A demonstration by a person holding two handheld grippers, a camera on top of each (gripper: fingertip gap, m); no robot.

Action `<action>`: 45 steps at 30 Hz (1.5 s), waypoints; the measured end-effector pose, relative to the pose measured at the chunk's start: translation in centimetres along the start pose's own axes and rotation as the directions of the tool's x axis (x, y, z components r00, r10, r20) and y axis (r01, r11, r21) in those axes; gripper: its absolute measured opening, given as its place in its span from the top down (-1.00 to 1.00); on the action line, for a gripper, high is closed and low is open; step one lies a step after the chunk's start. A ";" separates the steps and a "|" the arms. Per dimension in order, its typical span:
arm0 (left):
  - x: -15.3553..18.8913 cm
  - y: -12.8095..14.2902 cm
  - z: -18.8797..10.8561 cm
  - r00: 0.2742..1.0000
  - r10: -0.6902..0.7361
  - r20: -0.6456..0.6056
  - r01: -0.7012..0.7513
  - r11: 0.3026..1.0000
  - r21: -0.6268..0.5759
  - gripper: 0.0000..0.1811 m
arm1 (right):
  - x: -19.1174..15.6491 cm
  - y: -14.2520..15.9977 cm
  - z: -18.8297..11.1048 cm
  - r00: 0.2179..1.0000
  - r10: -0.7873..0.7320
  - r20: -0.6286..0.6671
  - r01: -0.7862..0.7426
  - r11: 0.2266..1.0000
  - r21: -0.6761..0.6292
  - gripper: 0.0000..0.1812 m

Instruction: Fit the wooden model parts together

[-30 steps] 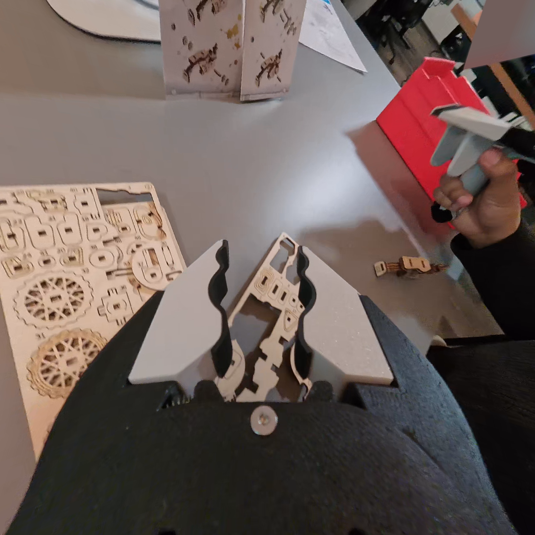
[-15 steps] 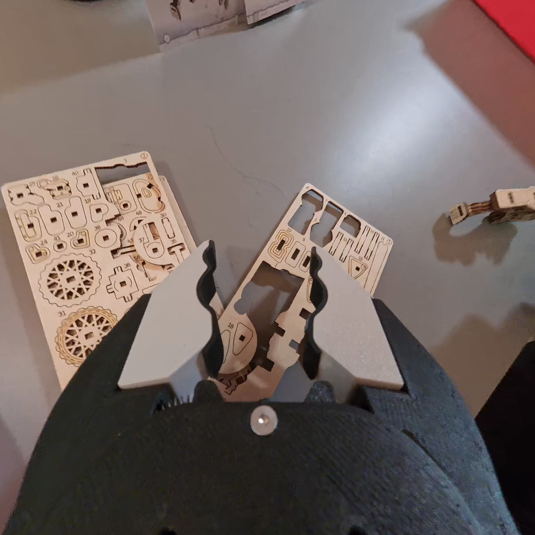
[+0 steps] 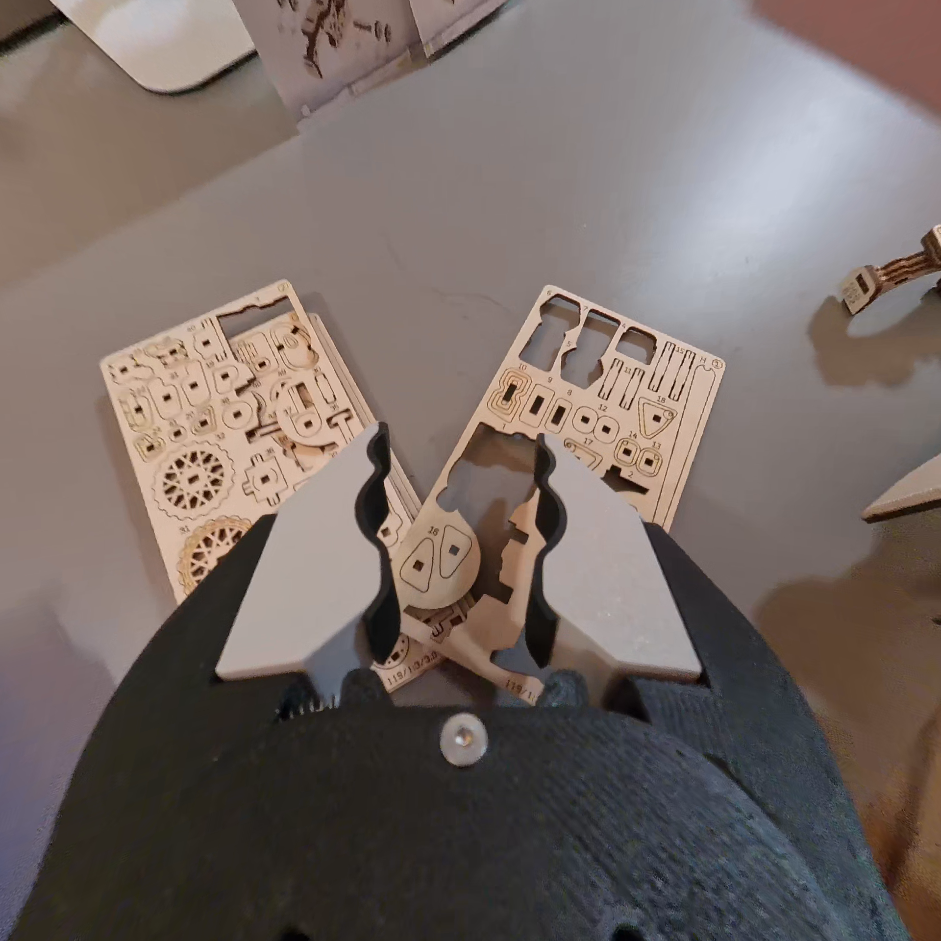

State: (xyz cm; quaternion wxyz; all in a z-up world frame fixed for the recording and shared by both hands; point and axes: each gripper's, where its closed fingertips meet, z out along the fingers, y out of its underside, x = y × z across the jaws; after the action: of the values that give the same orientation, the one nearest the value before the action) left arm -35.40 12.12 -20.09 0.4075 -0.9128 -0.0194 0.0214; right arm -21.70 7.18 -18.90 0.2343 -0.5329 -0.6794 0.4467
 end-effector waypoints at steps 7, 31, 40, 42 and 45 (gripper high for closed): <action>-0.4 0.6 0.7 0.997 0.072 0.016 -0.072 0.997 -0.032 0.51 | 0.2 -0.7 -0.2 1.000 -0.007 0.004 0.007 1.000 0.025 0.68; 3.9 -9.6 -11.0 0.996 0.015 -0.087 0.036 0.830 0.557 1.00 | 5.6 -7.5 -7.7 0.973 0.212 -0.094 -0.134 0.844 0.519 0.32; 3.2 -4.0 -6.9 0.994 0.090 -0.060 -0.071 0.960 0.270 0.90 | 4.4 -7.6 -7.9 0.980 0.170 -0.104 -0.095 0.857 0.506 0.40; 3.0 -0.8 -4.9 0.981 0.195 -0.016 -0.193 0.979 0.062 0.70 | 4.0 -7.5 -7.6 0.982 0.176 -0.071 -0.118 0.858 0.499 0.42; 1.4 1.6 -3.6 0.933 0.343 0.109 -0.335 0.938 -0.090 0.68 | 3.7 -7.1 -6.8 0.986 0.163 -0.043 -0.124 0.877 0.465 0.46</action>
State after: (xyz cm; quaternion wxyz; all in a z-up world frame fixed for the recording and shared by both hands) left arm -33.81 8.46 -18.87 0.3636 -0.9130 0.1127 0.1468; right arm -21.16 12.82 -10.09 0.3474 -0.5287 -0.5027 0.5891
